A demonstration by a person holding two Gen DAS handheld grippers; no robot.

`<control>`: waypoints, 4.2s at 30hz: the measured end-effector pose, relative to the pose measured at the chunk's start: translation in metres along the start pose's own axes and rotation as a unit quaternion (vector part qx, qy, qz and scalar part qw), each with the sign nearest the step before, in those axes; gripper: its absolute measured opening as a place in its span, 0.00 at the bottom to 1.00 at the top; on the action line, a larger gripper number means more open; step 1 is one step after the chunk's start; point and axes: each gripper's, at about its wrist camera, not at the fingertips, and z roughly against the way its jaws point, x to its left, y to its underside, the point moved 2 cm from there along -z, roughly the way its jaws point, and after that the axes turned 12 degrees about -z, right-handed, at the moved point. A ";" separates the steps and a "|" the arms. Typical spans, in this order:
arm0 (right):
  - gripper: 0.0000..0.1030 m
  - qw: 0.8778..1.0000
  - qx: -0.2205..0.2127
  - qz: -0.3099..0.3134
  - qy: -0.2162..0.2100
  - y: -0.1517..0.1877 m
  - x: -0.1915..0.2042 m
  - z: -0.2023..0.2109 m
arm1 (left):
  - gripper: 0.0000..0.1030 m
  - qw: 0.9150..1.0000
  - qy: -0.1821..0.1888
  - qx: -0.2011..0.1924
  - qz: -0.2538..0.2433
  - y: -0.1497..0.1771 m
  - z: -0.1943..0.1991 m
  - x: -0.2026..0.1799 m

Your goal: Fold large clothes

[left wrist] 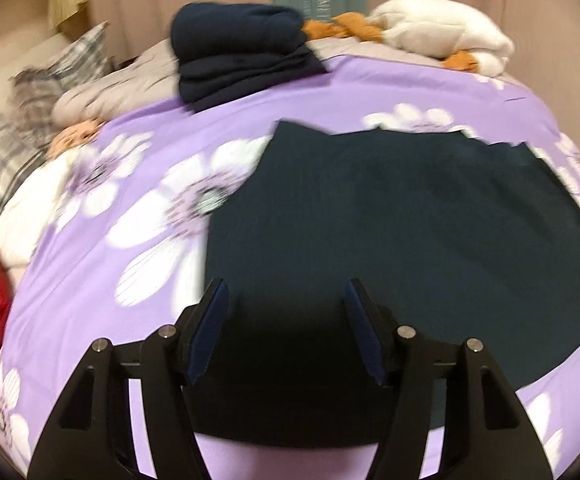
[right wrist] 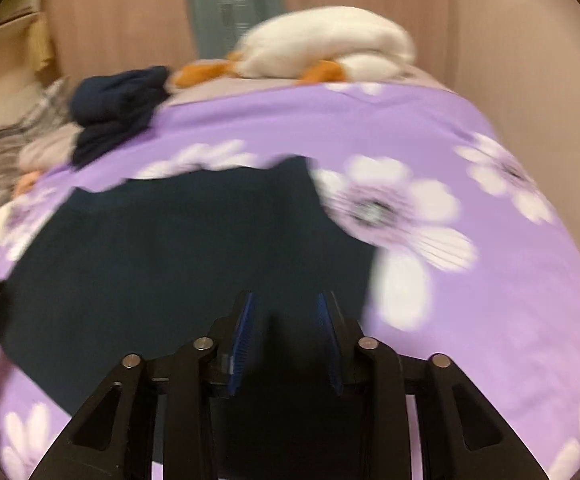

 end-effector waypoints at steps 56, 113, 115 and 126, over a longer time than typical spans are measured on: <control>0.53 0.991 0.031 0.132 -0.016 0.059 0.056 -0.024 | 0.71 0.996 0.044 0.015 -0.070 0.015 -0.034 -0.062; 0.65 0.999 0.026 -0.028 0.037 0.061 -0.031 0.008 | 0.85 0.999 0.020 0.037 0.017 0.076 -0.003 0.012; 0.65 0.998 0.026 -0.029 0.042 0.062 -0.033 0.008 | 0.87 0.999 0.018 0.039 0.020 0.077 -0.002 0.014; 0.65 0.998 0.026 -0.032 0.047 0.062 -0.035 0.011 | 0.87 0.998 0.015 0.047 0.040 0.084 -0.001 0.026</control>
